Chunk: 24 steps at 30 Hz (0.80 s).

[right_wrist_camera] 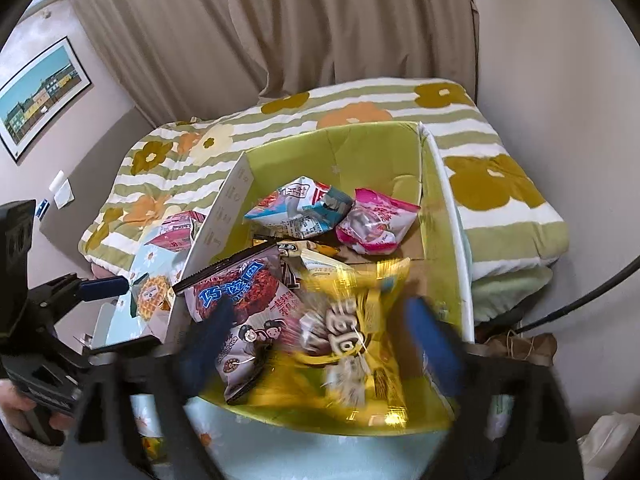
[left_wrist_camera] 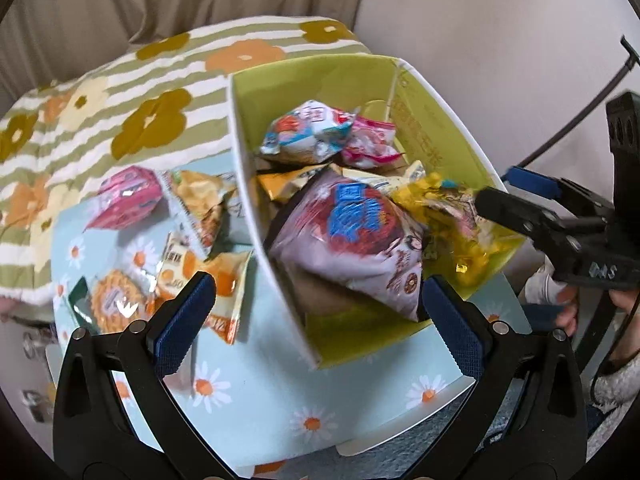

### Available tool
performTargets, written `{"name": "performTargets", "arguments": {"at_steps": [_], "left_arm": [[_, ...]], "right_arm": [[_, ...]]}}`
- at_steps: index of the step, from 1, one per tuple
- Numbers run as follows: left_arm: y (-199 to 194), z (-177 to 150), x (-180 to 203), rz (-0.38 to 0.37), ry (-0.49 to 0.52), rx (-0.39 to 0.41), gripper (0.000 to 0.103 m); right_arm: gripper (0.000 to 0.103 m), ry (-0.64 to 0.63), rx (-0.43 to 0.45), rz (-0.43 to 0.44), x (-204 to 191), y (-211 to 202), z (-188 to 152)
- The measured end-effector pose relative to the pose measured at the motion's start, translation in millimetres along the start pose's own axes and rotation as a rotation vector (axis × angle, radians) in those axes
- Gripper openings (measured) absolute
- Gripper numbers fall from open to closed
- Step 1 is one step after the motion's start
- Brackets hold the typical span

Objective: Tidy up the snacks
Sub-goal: 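Carry both packets over the box and open both grippers to drop them, then withdraw both grippers from the box back over the table snacks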

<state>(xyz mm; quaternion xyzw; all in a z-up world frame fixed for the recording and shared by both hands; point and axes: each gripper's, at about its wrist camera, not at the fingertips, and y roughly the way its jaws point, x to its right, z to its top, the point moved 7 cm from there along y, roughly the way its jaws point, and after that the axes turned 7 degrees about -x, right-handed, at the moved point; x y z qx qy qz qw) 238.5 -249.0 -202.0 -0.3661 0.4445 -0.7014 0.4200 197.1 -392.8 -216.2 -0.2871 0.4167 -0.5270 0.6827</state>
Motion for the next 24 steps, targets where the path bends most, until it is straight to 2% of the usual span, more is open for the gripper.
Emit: {"name": "performTargets", "arguments": {"at_steps": [2,8,13,24], "left_arm": [[-1,-5,-7,0.001,-0.027,0.003,0.102],[-4,-20,-24,0.002,-0.109,0.008,0.102],[-14,-33,-37,0.034,-0.171,0.018,0.102],[-44,-65,-75,0.116,-0.304,0.065,0.102]], "right_arm": [[0.100,-0.013,0.005,-0.001,0,-2,-4],[0.100,-0.029,-0.065,0.002,-1,3,-14],[0.100,-0.018,-0.044,0.042,-2,-4,-12],[0.100,-0.088,-0.011,0.089,-26,-10,-2]]}}
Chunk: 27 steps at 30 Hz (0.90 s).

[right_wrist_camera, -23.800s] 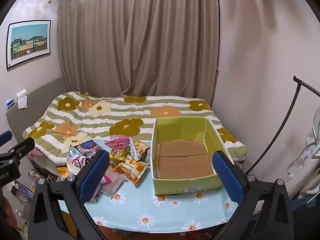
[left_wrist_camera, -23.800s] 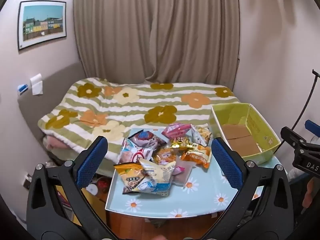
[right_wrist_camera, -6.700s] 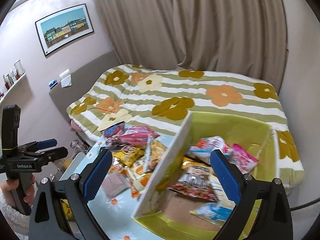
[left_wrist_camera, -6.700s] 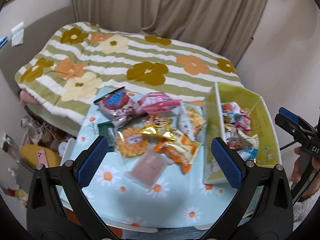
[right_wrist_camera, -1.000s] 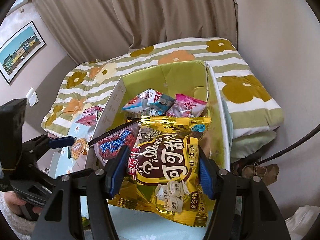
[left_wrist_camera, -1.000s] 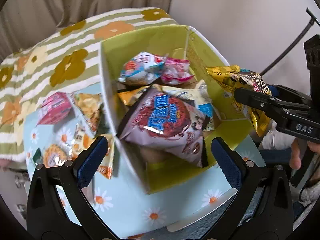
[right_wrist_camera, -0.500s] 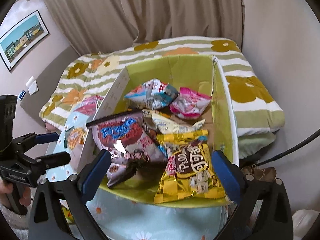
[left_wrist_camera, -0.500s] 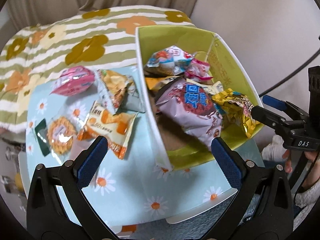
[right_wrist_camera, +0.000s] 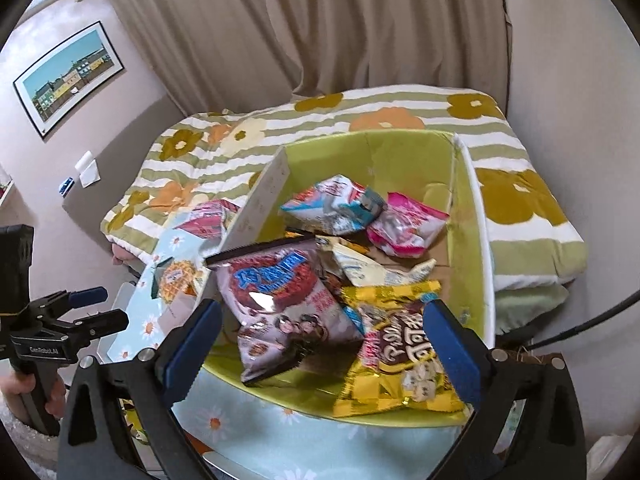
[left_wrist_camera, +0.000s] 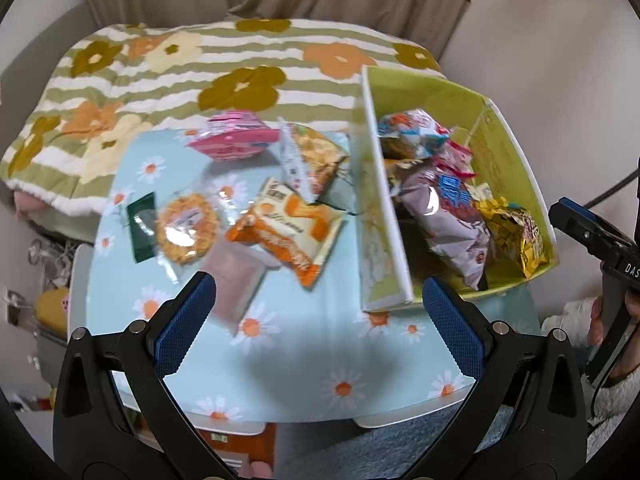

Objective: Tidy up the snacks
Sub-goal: 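Withdraw both grippers from the box back over the table snacks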

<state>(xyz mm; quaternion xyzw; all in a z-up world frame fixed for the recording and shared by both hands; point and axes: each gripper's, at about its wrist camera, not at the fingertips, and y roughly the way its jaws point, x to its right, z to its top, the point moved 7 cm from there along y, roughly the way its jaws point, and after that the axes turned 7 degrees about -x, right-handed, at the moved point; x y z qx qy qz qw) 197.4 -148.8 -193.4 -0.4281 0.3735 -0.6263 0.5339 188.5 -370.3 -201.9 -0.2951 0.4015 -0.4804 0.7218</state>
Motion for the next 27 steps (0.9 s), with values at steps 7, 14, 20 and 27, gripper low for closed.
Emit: {"name": "performTargets", "arguments": {"at_steps": [7,14,20,27], "left_arm": [[-21,-1,-53,0.034,-0.050,0.053,0.102],[-30,5,-116,0.019,-0.043,0.066,0.102],[-29,12,-168,0.017,0.008,0.053,0.102],[-7,20,-208,-0.029,0.088,0.007,0.102]], "right_arm": [[0.100,-0.056,0.026,0.010,-41,2,11],[0.100,-0.046,0.050,-0.014,-99,15,13],[0.100,-0.044,0.016,-0.002,-160,46,12],[0.100,0.031,-0.042,-0.035,-207,91,2]]}}
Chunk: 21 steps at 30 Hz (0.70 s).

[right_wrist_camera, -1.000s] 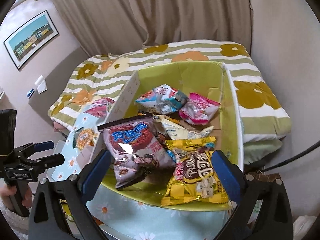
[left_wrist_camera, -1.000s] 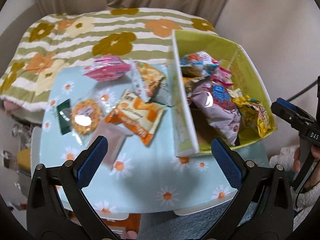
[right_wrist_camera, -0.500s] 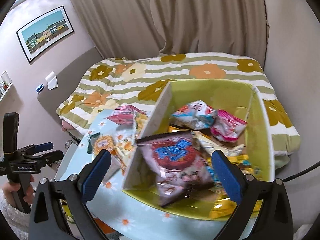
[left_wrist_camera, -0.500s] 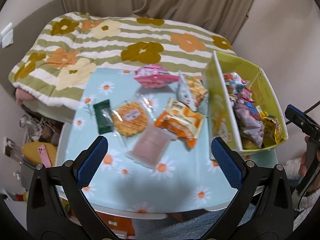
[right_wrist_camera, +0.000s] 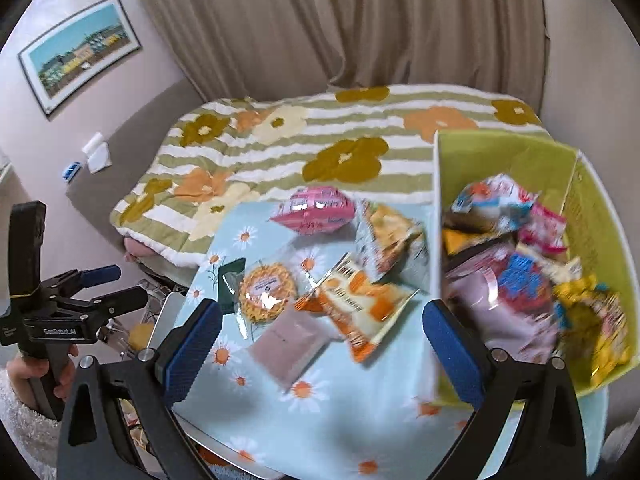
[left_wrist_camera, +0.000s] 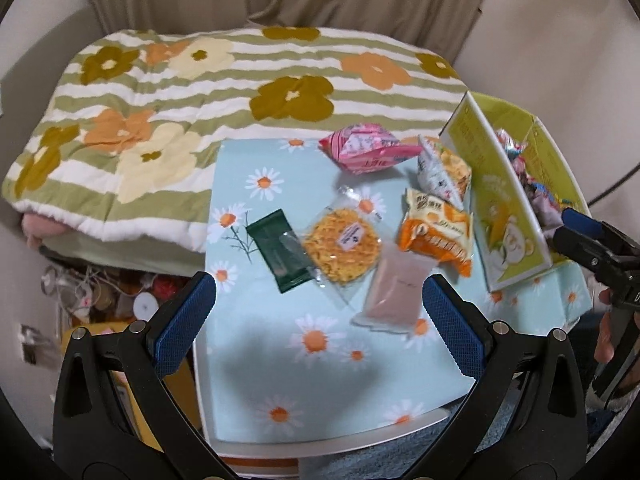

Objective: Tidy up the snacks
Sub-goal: 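Withdraw both grippers from the box back over the table snacks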

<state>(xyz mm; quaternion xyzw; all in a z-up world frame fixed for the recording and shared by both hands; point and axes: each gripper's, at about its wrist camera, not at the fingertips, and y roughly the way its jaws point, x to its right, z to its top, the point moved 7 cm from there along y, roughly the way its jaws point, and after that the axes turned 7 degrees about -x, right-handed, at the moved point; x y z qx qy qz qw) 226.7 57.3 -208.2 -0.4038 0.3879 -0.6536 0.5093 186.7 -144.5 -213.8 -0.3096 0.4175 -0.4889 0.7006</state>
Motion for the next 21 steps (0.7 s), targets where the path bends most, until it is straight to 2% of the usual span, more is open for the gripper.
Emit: {"name": "performTargets", "arguments": {"at_steps": [11,18,21], "left_arm": [[75,10,-22,-0.072,0.186,-0.120,0.102],[117,13,-26,-0.071,0.256,-0.174,0.102],[126,14,-29,-0.082,0.261,-0.191,0.102]], "right_arm": [[0.100,0.235,-0.181,-0.042,-20,103,-36],[0.100,0.318,-0.208,-0.135,-13,149,-41],[0.093,0.327,-0.202,-0.169,-17,160,-41]]}}
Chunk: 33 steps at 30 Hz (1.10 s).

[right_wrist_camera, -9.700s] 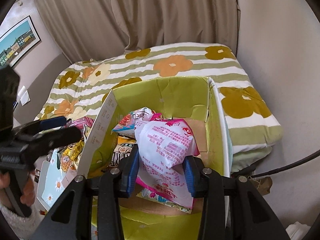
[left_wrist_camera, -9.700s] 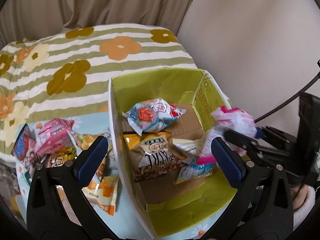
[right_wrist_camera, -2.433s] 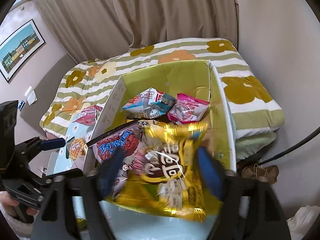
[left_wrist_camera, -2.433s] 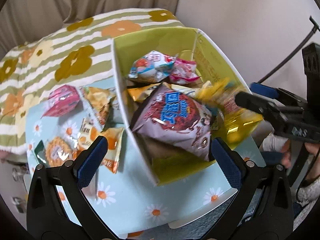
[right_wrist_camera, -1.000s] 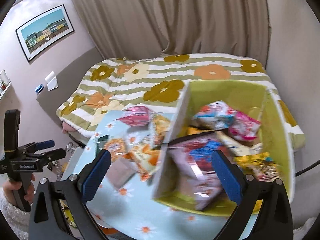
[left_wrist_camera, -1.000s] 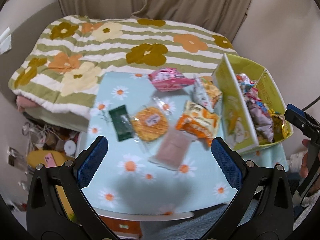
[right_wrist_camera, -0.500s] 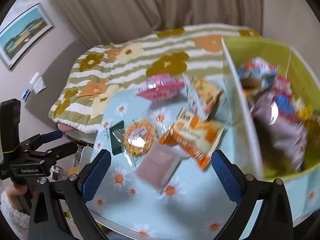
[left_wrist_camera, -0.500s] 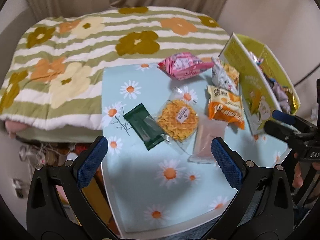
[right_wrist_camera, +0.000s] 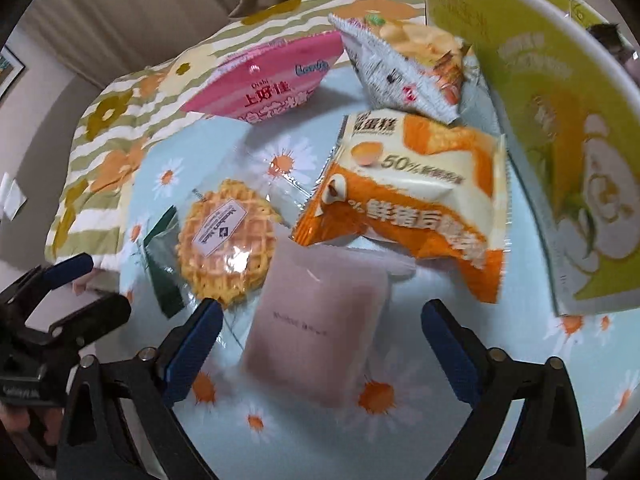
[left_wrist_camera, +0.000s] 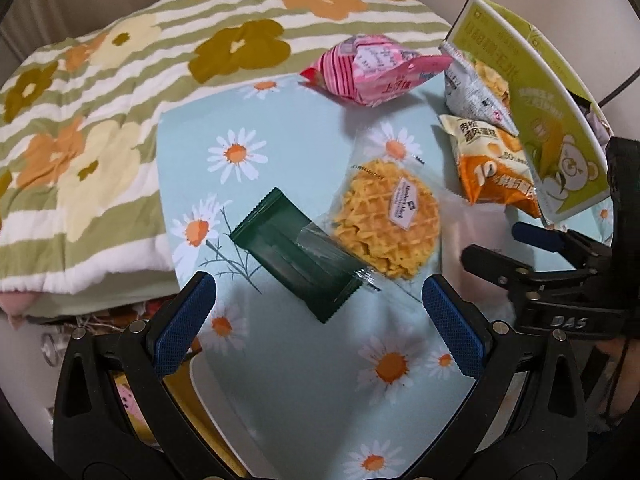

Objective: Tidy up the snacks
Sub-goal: 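Grasp the waffle packet with the left gripper while the right grasps the pink rectangular packet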

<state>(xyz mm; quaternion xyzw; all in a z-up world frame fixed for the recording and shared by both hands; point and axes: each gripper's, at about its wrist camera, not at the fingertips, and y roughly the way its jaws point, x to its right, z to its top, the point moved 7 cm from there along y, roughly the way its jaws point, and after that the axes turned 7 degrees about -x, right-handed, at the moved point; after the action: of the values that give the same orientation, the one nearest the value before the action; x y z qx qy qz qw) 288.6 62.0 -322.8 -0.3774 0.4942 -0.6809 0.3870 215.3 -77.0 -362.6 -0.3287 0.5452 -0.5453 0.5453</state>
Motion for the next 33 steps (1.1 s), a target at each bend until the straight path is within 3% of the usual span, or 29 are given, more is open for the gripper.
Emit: {"name": "performTargets", "arguments": {"at_steps": [2,6,9,16,27,33], "left_arm": [[6,0,-3,-0.001,0.007,-0.011,0.102],[13,1,-4,0.006,0.028,-0.026,0.102],[14,4,-3,0.002,0.038,-0.027,0.102],[15,18,11,-0.005,0.094,-0.030,0.102],[47,40,62,-0.006,0.293,-0.116,0.102],[66,43,81,0.058,0.384,-0.160,0.102]], "right_arm": [[0.091,-0.005,0.010,-0.022,-3,2,-1],[0.074,-0.028,0.014,-0.066,-6,7,-6],[0.071,-0.028,0.004,-0.063,-4,11,-8],[0.067,-0.086,0.010,-0.075,-6,15,-7],[0.064,-0.068,-0.009,-0.046,21,0,-25],[0.064,-0.063,-0.011,-0.045,36,-10,-33]]}}
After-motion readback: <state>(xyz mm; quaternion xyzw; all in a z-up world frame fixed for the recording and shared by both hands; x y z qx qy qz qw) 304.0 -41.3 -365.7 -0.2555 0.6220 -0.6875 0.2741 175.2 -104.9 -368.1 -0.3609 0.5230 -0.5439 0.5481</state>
